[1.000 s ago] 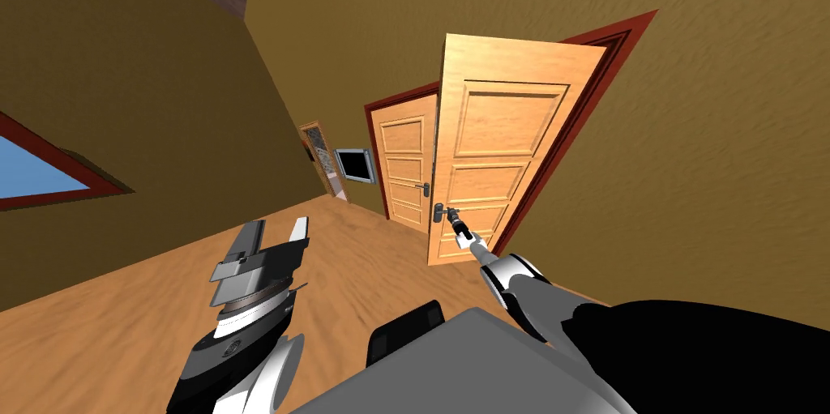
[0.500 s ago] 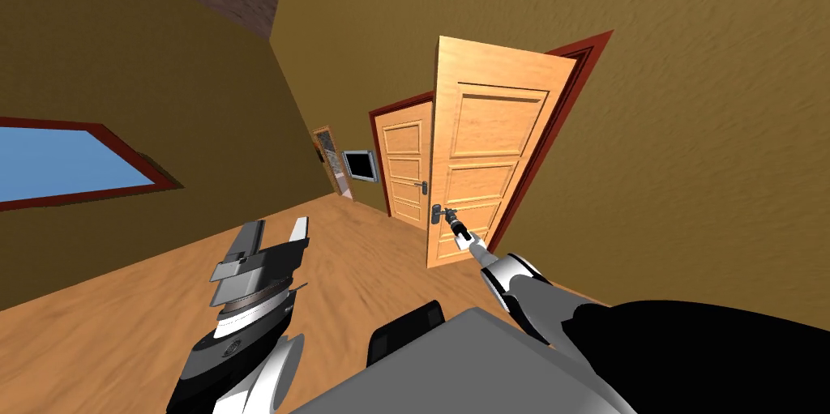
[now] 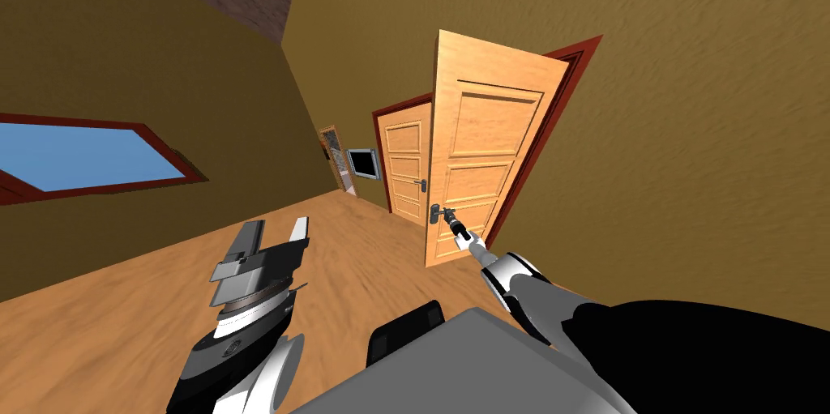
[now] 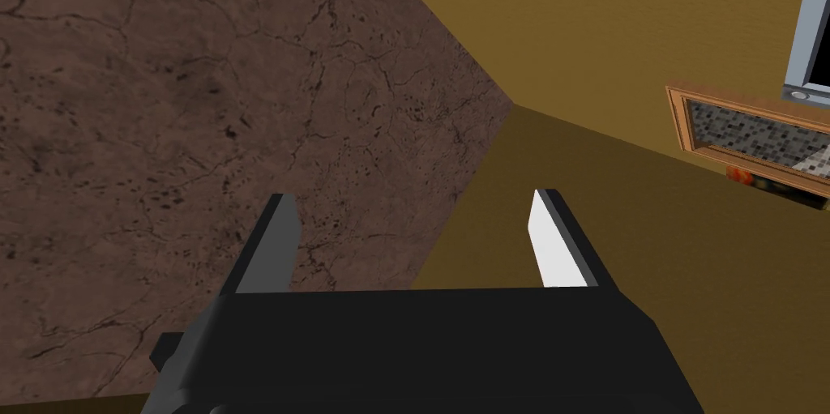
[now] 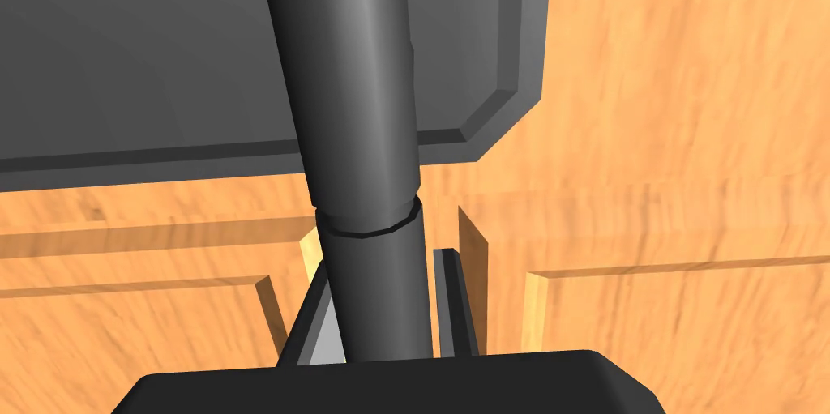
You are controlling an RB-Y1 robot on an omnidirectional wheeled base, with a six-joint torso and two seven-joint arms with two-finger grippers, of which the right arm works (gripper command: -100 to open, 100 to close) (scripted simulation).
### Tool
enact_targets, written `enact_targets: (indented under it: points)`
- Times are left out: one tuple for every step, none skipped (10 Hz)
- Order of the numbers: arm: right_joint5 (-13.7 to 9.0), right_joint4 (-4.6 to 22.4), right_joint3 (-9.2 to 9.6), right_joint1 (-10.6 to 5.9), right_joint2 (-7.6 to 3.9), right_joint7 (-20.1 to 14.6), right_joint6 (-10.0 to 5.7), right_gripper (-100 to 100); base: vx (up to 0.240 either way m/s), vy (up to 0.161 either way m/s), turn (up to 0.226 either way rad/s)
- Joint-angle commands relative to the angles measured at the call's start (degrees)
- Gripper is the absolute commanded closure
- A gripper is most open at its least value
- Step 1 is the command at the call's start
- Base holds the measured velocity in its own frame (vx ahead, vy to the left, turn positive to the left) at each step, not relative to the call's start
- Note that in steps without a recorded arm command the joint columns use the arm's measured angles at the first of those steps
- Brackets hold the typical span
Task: Pull the door open
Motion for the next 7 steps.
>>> enact_targets:
  points:
    - [0.56, -0.63, 1.48, 0.25, 0.17, -1.09, -0.17, 100, -0.214, -0.079, 0.073]
    - [0.85, -0.89, 2.23, 0.25, 0.17, -1.66, -0.31, 100, -0.198, -0.073, 0.061]
    - [0.85, -0.89, 2.23, 0.25, 0.17, -1.66, -0.31, 100, -0.136, -0.054, 0.027]
    - [0.85, -0.89, 2.23, 0.25, 0.17, -1.66, -0.31, 100, -0.070, -0.024, -0.006]
    - [1.45, -1.45, 3.78, 0.24, 0.15, -2.83, -0.61, 100, -0.143, -0.096, 0.039]
    - [1.60, -1.59, 4.16, 0.24, 0.15, -3.11, -0.68, 100, -0.177, -0.122, 0.115]
    - [1.88, -1.85, 4.89, 0.23, 0.14, -3.66, -0.82, 100, -0.167, -0.098, 0.088]
